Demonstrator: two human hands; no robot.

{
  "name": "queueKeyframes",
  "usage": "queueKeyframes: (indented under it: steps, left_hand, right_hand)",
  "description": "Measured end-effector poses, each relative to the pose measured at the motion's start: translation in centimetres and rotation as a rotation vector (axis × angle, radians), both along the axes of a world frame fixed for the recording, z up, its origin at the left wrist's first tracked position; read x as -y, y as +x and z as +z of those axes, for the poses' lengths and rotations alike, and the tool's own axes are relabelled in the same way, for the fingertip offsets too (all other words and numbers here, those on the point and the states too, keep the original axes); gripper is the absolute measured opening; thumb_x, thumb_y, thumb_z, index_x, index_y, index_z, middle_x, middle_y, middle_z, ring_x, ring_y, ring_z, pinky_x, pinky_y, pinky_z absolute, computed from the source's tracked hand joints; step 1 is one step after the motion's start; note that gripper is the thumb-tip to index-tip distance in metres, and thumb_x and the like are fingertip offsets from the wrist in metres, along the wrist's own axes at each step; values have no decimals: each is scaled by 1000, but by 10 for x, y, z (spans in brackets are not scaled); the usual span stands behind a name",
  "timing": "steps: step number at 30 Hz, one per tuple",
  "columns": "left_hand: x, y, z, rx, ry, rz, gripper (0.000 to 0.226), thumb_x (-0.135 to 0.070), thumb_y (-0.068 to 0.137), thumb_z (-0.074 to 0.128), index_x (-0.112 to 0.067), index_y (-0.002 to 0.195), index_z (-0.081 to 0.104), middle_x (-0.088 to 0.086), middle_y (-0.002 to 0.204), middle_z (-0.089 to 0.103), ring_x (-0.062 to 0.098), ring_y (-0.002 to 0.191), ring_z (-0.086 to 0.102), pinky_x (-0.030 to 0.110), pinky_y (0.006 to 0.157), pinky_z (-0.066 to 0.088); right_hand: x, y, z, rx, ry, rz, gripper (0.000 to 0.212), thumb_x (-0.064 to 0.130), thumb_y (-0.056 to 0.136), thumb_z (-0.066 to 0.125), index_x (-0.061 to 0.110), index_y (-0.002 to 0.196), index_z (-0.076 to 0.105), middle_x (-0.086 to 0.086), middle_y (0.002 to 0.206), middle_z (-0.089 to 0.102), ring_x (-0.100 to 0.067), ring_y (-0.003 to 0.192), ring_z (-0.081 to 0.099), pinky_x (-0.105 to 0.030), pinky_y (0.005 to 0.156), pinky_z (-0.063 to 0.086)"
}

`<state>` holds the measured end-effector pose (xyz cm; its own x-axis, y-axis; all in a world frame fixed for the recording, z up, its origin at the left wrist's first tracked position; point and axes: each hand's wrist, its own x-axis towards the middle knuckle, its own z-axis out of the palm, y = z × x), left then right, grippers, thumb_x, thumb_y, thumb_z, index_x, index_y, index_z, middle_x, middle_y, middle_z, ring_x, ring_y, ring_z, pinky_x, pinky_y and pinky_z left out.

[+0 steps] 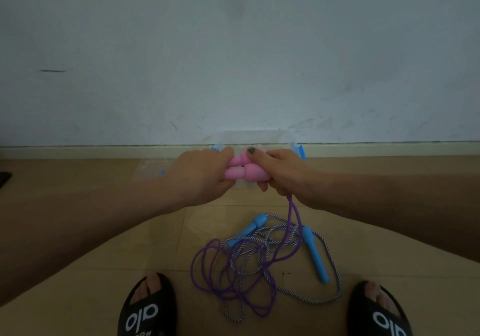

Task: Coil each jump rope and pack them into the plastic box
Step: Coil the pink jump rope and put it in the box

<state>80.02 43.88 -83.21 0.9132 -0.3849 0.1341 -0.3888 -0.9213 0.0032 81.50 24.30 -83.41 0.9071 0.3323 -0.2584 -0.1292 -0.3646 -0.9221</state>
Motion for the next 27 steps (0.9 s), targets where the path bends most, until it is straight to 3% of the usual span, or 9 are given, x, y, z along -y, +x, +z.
queueKeyframes:
  steps: [9, 12, 14, 17, 20, 24, 27]
  left_hand:
    - [3, 6, -4, 80, -8, 30, 24, -49, 90, 48, -26, 98, 48, -3, 85, 64, 22, 74, 61, 30, 60, 40]
    - [-2, 10, -4, 19, -47, 57, 20, -46, 90, 51, -26, 90, 49, 0, 84, 65, 27, 76, 62, 32, 60, 40]
    - [-3, 11, -3, -104, -144, 98, 21, -43, 90, 52, -25, 81, 50, 0, 77, 63, 26, 72, 62, 33, 61, 46]
    - [1, 12, -3, -225, -253, 147, 26, -39, 92, 52, -24, 72, 50, -4, 69, 58, 19, 66, 58, 30, 57, 42]
    - [3, 13, -1, -294, -316, 210, 26, -37, 94, 50, -21, 73, 54, -2, 68, 57, 18, 64, 54, 29, 54, 36]
    - [5, 13, 3, -405, -523, 358, 34, -35, 95, 52, -3, 92, 65, 4, 71, 58, 17, 59, 49, 28, 56, 37]
    - [1, 18, 7, -501, -693, 450, 28, -34, 93, 53, -7, 96, 62, 3, 67, 49, 16, 52, 42, 26, 51, 36]
  right_hand:
    - [4, 6, -1, -34, 16, -54, 57, 60, 94, 45, 7, 91, 67, -7, 59, 60, -9, 40, 36, -20, 39, 29]
    - [6, 10, 0, -37, 37, -87, 49, 54, 98, 40, 9, 95, 60, -4, 58, 53, -9, 41, 37, -22, 40, 29]
    - [8, 12, 2, 50, -17, -116, 38, 42, 102, 37, 9, 98, 55, -3, 61, 51, -9, 45, 40, -23, 42, 32]
    - [9, 9, 3, 322, -201, -77, 32, 27, 103, 32, 7, 89, 52, -7, 67, 53, -7, 51, 43, -21, 50, 37]
    - [9, 7, 2, 420, -276, -57, 41, 35, 105, 24, 14, 83, 52, -9, 70, 57, -16, 61, 47, -34, 62, 41]
    - [8, 12, -3, 498, -383, 34, 37, 35, 105, 24, 15, 100, 54, -6, 68, 57, -17, 57, 48, -36, 56, 41]
    - [7, 13, -11, 552, -491, 81, 29, 37, 105, 25, 19, 99, 47, -7, 67, 58, -19, 53, 51, -42, 55, 45]
